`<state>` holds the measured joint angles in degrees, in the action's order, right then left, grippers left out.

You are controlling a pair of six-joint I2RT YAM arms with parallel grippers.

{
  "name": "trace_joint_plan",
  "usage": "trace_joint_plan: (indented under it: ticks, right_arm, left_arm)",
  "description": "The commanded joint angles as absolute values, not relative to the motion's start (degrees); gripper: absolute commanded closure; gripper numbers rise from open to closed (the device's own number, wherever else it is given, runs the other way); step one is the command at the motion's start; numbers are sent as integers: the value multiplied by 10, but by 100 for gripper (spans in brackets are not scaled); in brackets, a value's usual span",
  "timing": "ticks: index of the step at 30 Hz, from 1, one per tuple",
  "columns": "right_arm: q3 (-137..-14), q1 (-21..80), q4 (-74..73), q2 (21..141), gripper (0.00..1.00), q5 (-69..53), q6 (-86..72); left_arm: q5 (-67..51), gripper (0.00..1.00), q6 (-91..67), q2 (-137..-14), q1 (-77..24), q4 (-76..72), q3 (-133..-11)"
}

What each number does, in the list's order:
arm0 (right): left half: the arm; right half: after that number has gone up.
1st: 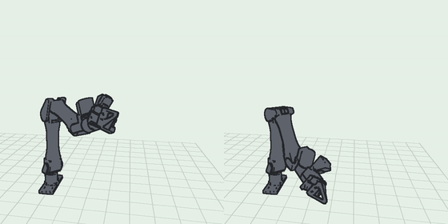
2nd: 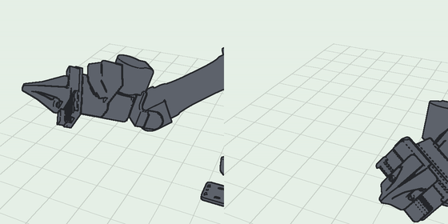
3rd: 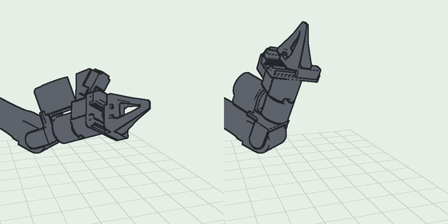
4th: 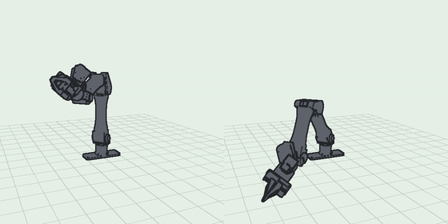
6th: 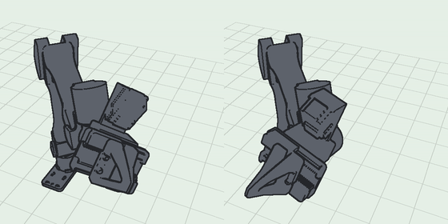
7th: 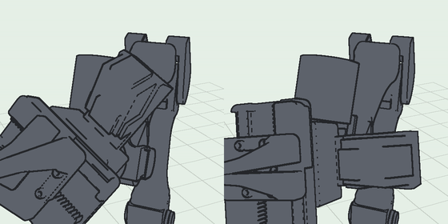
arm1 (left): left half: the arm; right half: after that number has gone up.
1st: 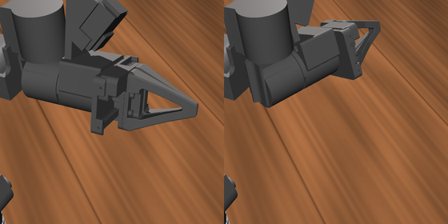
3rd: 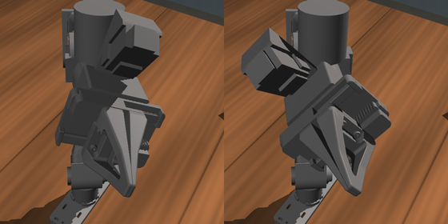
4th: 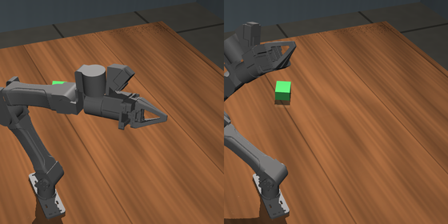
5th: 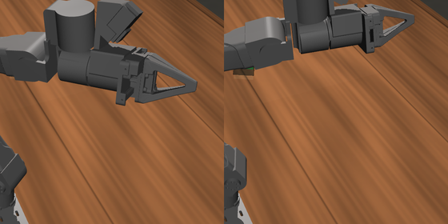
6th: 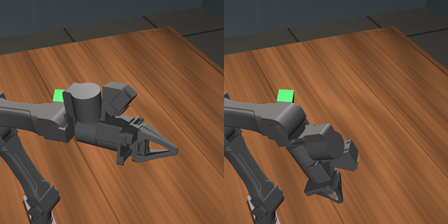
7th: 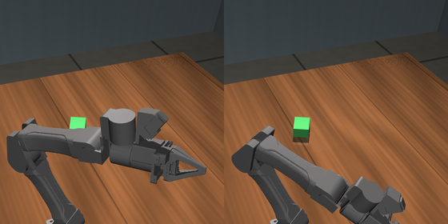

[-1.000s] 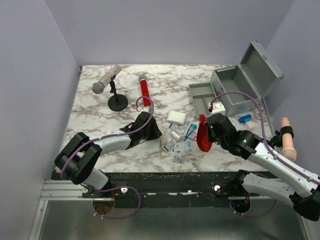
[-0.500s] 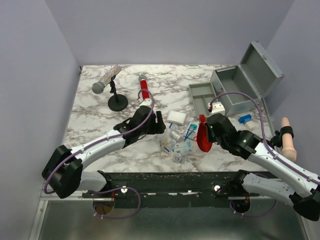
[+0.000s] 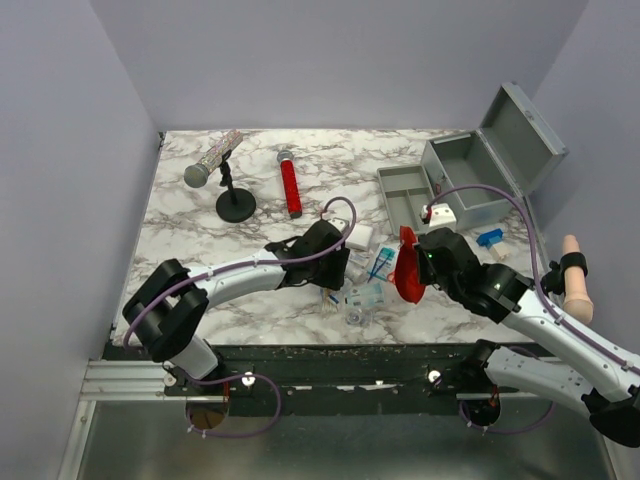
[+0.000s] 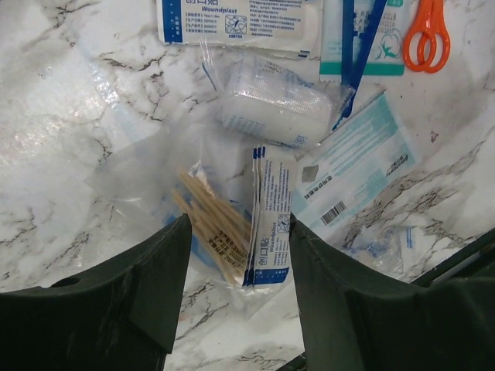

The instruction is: Organize the medicine kit

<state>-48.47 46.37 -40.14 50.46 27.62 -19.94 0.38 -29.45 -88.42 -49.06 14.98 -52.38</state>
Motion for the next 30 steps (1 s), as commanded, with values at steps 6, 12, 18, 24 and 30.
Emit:
trace_joint_plan:
  ticks: [6, 12, 18, 24, 30]
  right_arm:
    - [-478, 461, -403, 504, 99, 280, -206]
    - [-477, 461, -402, 506, 99, 280, -205]
    - [-475, 461, -397, 507, 99, 279, -206]
    - [-478, 461, -395, 512, 99, 279, -204]
    - [-480, 461, -398, 507, 99, 280, -204]
  left_arm:
    - [-23, 36, -265, -907, -505, 170, -544]
    - [-33, 39, -259, -933, -516, 172, -553]
    - [-35, 50, -257, -941, -523, 175, -553]
    - [-21, 59, -257, -932, -523, 180, -555]
    - [58, 53, -265, -902, -522, 203, -561]
